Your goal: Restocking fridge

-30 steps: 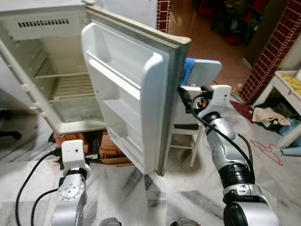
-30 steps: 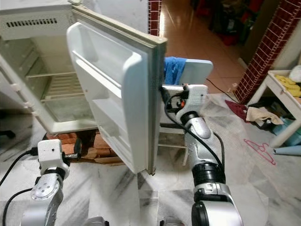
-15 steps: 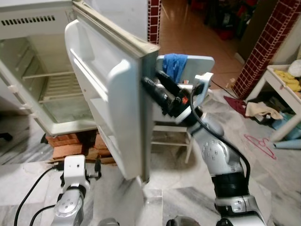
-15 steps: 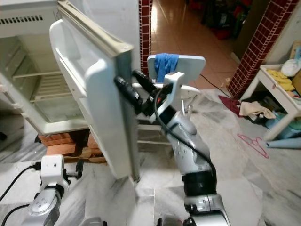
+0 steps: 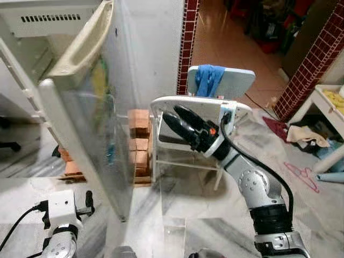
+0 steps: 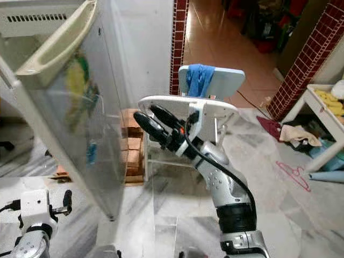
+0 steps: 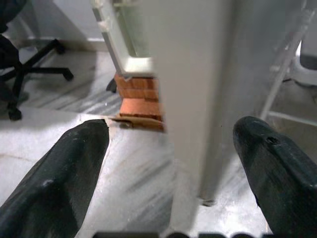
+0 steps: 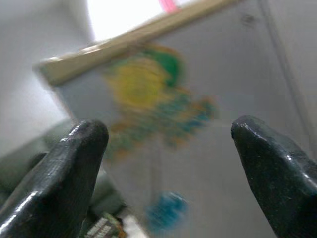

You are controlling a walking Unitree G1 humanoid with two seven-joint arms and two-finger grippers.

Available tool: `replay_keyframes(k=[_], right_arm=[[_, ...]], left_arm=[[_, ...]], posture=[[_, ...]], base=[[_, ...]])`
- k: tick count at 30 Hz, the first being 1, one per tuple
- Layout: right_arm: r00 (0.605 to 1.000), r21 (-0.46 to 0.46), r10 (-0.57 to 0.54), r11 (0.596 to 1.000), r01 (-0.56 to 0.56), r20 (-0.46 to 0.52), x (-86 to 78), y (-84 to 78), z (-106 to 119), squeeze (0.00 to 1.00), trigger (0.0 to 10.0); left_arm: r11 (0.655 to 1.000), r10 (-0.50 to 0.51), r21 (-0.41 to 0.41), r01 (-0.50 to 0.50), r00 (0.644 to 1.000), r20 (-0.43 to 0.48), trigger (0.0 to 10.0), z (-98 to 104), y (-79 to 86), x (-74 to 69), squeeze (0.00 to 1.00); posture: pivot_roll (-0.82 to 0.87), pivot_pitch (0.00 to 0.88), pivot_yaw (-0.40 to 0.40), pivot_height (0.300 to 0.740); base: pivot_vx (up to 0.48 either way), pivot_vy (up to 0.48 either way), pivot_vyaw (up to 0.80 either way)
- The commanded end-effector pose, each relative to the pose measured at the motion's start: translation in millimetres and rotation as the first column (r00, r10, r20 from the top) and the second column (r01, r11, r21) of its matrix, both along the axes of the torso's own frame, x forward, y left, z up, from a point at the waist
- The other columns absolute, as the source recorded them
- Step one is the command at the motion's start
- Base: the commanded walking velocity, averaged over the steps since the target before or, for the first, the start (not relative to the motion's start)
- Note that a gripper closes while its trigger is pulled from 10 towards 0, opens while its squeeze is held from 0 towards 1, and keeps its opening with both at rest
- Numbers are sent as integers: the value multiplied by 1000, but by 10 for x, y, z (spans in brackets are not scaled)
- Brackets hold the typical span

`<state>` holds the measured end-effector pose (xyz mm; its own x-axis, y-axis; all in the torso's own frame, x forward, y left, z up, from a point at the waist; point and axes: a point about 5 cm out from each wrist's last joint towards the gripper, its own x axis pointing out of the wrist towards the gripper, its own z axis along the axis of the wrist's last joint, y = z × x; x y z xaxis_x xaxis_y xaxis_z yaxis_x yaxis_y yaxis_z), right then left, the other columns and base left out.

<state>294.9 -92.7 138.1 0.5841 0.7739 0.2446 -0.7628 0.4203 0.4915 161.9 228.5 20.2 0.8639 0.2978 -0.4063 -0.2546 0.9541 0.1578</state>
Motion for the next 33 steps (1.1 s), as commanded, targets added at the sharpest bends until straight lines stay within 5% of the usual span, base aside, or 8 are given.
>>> replay_keyframes(k=[1,2,6,16,26,33], right_arm=[[995,-70,-97,993,97,9,72,-58,-47,0,10000],[975,-148,-222,964,221,12,153,-121,-120,0,10000],[886,-224,-461,860,458,42,228,-330,-185,0,10000],[727,-336,-686,679,652,25,15,-684,-452,0,10000],[685,-353,-725,623,698,73,-3,-670,-504,0,10000],[685,-353,-725,624,697,70,-40,-641,-528,0,10000]], left_arm=[[1000,-7,15,7,1000,26,10000,39,-2,16,0],[999,-24,27,22,998,61,10000,85,-9,70,0],[990,-127,82,116,979,157,10000,283,-152,349,0],[949,-314,119,292,906,283,10000,586,-522,760,0],[945,-328,105,311,895,301,10000,594,-594,833,0],[948,-317,104,300,895,314,10000,604,-595,843,0]], posture=[[92,0,-21,740],[90,0,-19,740],[81,0,-15,740],[24,0,17,740],[6,0,23,740],[4,0,22,740]], base=[[0,0,0],[0,0,0],[0,0,0],[0,250,-44],[0,480,-752],[0,480,-800]])
